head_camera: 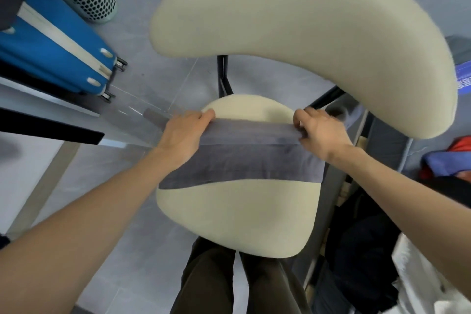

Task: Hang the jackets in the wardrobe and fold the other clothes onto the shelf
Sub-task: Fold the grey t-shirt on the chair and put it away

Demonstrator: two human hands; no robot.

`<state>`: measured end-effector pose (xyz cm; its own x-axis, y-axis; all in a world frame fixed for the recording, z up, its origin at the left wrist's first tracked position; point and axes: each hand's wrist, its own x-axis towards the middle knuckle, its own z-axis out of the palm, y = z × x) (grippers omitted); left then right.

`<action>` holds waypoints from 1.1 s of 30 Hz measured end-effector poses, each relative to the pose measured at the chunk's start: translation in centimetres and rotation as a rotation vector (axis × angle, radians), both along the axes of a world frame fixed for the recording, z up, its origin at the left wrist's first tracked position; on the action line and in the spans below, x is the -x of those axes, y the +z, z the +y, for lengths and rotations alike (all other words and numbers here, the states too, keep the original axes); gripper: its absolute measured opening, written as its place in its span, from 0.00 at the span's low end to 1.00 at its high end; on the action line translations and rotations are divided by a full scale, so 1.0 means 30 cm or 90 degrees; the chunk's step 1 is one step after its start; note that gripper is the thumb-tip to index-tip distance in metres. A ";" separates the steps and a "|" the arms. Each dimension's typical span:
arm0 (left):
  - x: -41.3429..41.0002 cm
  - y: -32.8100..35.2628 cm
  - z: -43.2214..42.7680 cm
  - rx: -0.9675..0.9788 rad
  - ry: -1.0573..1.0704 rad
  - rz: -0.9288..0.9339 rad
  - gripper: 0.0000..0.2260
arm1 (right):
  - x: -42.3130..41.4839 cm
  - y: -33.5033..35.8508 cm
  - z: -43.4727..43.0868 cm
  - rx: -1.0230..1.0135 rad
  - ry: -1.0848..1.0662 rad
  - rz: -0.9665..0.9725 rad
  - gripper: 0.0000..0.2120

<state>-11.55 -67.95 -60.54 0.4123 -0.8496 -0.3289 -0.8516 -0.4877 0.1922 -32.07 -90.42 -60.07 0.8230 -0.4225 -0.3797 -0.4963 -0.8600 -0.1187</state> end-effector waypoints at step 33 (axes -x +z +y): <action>0.478 -0.373 -0.129 -0.119 -0.033 0.067 0.26 | 0.352 -0.326 0.049 -0.009 -0.416 -0.114 0.21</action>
<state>-25.89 -71.82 -71.72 0.3255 -0.7887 -0.5216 -0.8563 -0.4798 0.1912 -42.62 -88.96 -69.87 0.4515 -0.8503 -0.2703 -0.8850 -0.3881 -0.2572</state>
